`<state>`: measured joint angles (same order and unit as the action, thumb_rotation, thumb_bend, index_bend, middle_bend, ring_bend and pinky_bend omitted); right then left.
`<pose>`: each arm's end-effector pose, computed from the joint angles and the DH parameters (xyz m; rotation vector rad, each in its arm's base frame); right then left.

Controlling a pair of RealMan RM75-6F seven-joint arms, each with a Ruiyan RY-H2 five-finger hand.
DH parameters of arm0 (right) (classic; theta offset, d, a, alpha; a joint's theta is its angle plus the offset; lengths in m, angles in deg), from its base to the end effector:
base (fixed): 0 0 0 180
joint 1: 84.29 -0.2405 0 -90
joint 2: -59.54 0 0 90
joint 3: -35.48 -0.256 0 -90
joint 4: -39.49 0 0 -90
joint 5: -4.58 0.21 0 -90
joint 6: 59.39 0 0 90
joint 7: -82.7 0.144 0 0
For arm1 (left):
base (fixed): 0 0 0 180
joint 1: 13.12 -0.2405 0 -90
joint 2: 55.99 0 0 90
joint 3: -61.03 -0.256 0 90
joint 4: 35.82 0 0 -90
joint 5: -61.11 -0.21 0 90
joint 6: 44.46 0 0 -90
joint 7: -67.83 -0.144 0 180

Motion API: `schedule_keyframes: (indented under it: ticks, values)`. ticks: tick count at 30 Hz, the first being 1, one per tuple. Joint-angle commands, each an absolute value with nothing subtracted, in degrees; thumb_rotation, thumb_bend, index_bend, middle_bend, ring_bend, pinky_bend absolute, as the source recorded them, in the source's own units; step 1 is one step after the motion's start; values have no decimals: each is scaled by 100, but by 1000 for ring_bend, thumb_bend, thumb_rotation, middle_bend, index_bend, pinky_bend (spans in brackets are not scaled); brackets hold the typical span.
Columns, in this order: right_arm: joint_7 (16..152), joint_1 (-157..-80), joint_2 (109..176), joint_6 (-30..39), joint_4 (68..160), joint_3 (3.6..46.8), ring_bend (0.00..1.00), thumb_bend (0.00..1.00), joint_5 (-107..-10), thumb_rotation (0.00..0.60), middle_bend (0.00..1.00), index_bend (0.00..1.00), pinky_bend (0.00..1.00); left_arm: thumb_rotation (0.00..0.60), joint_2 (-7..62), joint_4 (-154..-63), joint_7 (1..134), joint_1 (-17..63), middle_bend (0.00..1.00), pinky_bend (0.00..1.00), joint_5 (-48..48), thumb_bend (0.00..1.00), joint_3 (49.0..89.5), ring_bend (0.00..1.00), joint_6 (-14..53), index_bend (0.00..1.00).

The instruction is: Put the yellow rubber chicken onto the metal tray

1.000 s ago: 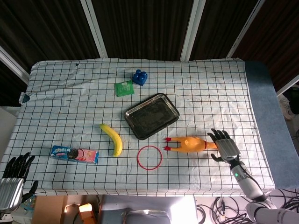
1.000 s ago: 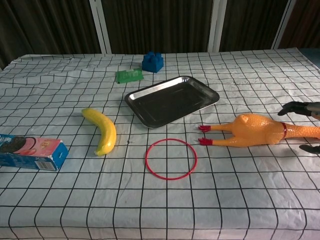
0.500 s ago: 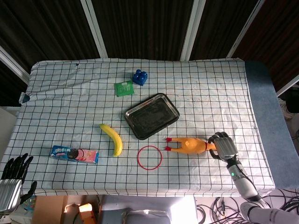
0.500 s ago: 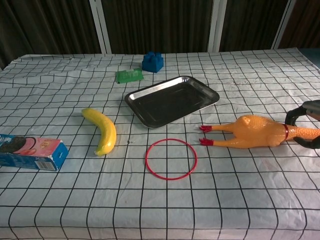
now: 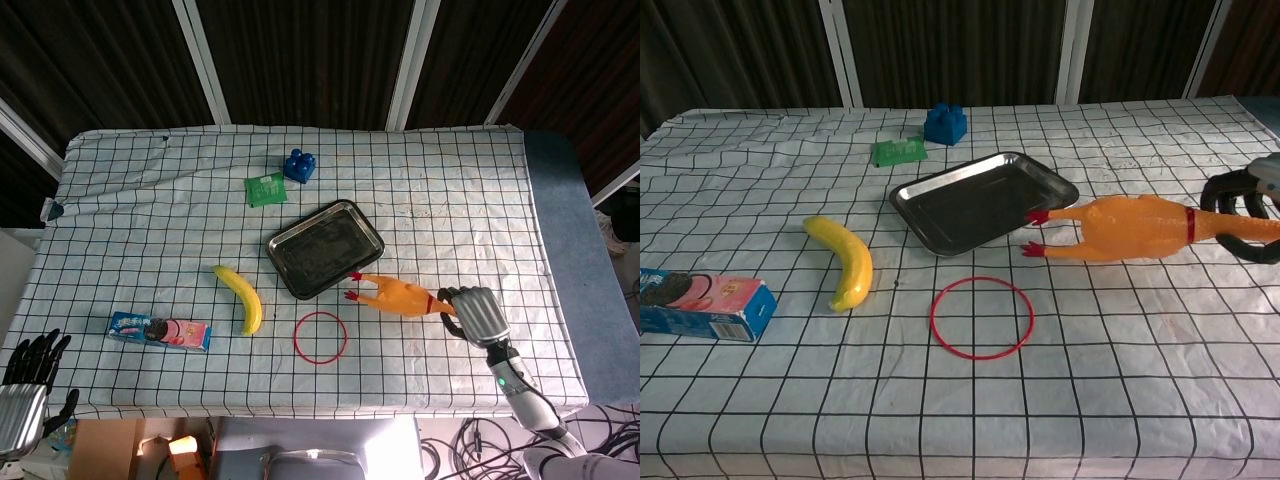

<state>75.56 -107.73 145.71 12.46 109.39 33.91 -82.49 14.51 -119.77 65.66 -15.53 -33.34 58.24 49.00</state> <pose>-0.2779 -0.2765 0.0313 1.7594 -0.7267 0.8739 -0.3257 0.1197 0.1332 -1.4400 -0.8385 -0.8705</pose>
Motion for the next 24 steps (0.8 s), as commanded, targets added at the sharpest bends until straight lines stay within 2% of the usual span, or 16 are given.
schedule_keyframes:
  ticks: [1,7,10,17,24]
  values:
    - [7897,-10764,14505,1675,10753,3505,606,484,-8720,600,762,967,779,600,1424,-11957,6668,-1508,0,0,-3418,381,5808,0,4886,0]
    - [7917,-10927,14103,1964,11250,3477,609,485,-9192,600,762,970,780,600,1457,-11655,7597,-1254,0,0,-4051,376,5703,0,5047,0]
    - [7778,-11069,13851,1891,11720,3409,608,485,-9298,600,762,970,781,600,1496,-11528,8138,-1053,0,0,-4412,341,5669,0,5159,0]
    - [7002,-11628,13469,1005,13154,3025,609,485,-9011,600,763,970,781,600,1516,-11846,9171,-375,0,0,-5061,266,5650,0,5087,0]
    - [6058,-12165,13580,19,14143,2645,608,485,-8213,600,763,970,781,600,1622,-12371,9350,147,0,0,-4642,240,5910,0,4420,0]
